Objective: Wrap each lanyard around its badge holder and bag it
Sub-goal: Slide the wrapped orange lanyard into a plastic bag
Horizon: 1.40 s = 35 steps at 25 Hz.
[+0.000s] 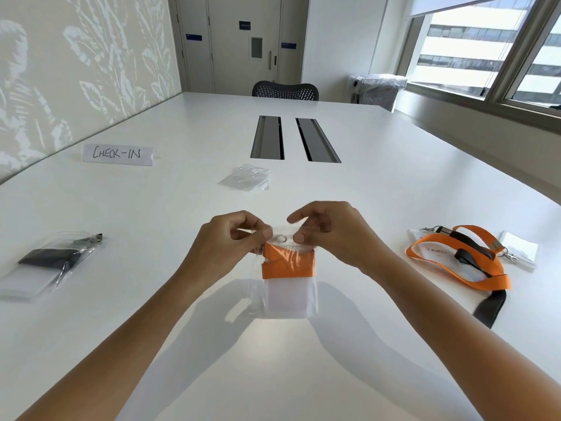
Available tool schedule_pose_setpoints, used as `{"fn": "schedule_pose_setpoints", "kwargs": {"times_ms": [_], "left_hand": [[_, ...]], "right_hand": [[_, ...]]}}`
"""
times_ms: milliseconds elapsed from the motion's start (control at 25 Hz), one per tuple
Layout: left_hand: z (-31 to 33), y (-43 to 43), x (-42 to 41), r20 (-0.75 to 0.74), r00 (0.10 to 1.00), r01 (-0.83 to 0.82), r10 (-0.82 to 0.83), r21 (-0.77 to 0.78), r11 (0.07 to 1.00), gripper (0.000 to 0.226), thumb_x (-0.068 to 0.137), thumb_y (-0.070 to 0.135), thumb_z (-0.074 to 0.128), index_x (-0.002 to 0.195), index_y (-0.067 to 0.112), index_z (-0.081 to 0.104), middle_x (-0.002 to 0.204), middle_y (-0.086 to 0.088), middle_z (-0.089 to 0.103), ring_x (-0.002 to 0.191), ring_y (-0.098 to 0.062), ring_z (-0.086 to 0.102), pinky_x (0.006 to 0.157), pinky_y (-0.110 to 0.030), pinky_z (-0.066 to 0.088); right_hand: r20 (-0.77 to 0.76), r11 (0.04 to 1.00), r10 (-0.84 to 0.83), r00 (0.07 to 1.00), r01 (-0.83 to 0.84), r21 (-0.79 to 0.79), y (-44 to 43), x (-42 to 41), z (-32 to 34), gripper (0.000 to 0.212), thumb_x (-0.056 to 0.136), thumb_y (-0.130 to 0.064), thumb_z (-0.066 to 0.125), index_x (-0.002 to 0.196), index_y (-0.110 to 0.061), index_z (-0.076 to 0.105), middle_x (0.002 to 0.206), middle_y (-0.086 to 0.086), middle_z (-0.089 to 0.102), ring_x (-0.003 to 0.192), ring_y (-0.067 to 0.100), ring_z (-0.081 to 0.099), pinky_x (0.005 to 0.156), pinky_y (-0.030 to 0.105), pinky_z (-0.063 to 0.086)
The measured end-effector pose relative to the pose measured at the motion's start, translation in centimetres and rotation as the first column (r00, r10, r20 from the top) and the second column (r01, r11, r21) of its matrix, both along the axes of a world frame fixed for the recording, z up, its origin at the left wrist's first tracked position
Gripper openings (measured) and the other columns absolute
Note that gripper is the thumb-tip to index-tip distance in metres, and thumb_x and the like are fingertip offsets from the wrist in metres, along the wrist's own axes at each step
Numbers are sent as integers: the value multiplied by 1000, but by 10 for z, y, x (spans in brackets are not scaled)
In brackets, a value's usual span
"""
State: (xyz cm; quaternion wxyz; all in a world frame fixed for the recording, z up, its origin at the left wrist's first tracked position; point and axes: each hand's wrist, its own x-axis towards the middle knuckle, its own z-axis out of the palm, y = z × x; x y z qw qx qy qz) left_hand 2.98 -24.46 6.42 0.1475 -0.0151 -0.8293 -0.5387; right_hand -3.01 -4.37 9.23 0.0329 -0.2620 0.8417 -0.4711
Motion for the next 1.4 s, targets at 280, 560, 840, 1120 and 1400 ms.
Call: {"fn": "schedule_pose_setpoints", "kwargs": {"times_ms": [280,560,840,1120,1400], "left_hand": [[4,4,5,-66,996,-59,57,-34,998,11,81,21,75,76,14,67,69,1,72,65,-12,68,67,-20,53],[4,12,10,-20,997,-73,74,18,997,13,83,18,71,87,19,59,75,2,75,74,-16,72,81,-38,55],[-11,10,33,-48,985,-153,168,229,961,17,86,31,67,101,23,64,96,7,75,95,-13,70,96,-44,52],[-16,12,58,-80,980,-162,182,212,964,11,84,38,69,89,28,69,91,5,75,88,-13,71,80,-28,55],[-11,-4,73,-147,954,-233,262,189,954,13,80,35,70,76,24,67,74,3,73,70,-12,69,78,-36,55]], "right_hand": [[338,989,124,933,-87,-122,0,5,1,6,84,-15,74,86,-8,75,82,12,69,68,15,64,67,22,56],[342,991,86,936,-44,-128,-5,13,-1,9,80,-2,76,75,-7,71,72,7,65,62,13,62,67,25,54],[322,978,73,944,-4,-209,-7,23,4,8,77,3,76,79,-2,71,58,3,65,55,14,61,61,22,54],[232,975,119,965,-71,-209,-15,41,5,8,76,1,78,78,-5,72,68,12,65,57,17,59,62,23,51],[368,955,237,899,-146,-259,-33,51,4,12,82,-7,75,76,-14,68,76,5,67,67,16,61,73,30,50]]}}
